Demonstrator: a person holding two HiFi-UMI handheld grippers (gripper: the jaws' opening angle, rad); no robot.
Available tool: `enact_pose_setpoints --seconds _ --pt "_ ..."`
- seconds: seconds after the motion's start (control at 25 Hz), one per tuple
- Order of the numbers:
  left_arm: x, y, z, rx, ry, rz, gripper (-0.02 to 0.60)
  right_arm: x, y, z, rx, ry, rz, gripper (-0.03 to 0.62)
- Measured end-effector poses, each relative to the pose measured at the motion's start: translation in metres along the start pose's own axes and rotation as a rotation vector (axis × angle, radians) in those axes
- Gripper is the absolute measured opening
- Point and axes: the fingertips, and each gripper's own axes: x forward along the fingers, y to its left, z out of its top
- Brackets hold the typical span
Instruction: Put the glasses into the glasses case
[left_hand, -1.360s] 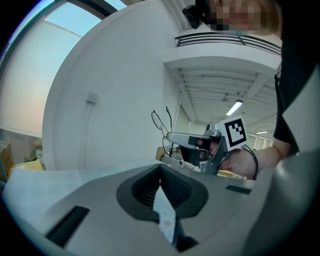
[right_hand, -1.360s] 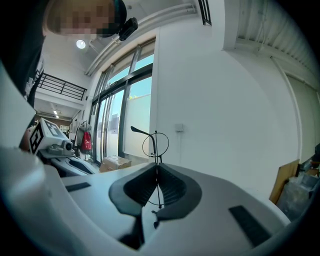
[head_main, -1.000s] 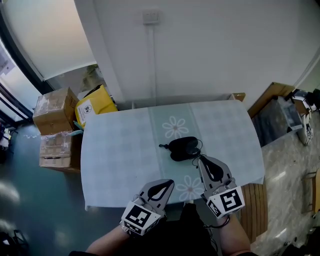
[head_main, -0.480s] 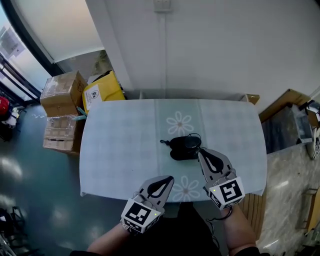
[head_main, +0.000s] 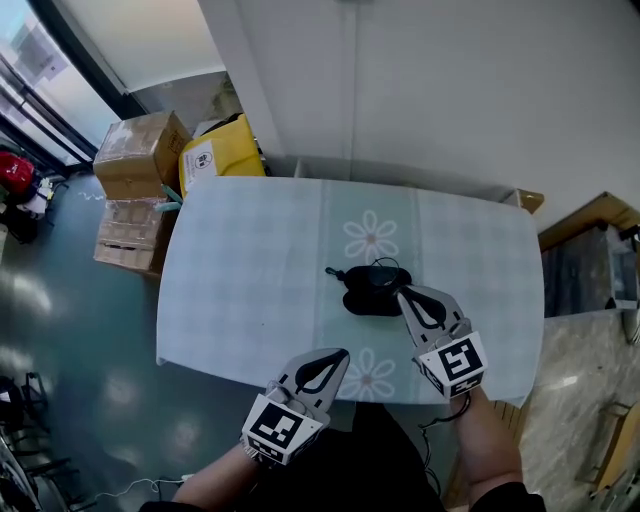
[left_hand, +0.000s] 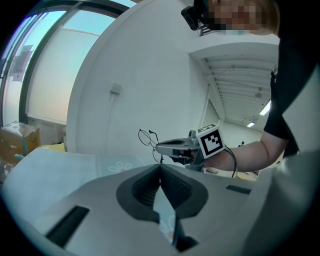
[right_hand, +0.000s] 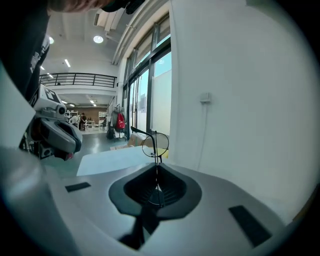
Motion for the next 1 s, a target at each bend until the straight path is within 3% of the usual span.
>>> enact_pose_setpoints --seconds 0.4,1.0 --pt "0.015 -0.002 -0.013 -0.041 0.02 0.067 0.026 0.035 -0.005 -0.059 -0.085 0.147 0.18 0.031" --pt "0.037 0.003 -0.02 -0.081 0.046 0.097 0.026 0.071 0.003 -0.135 -0.254 0.405 0.441 0.031"
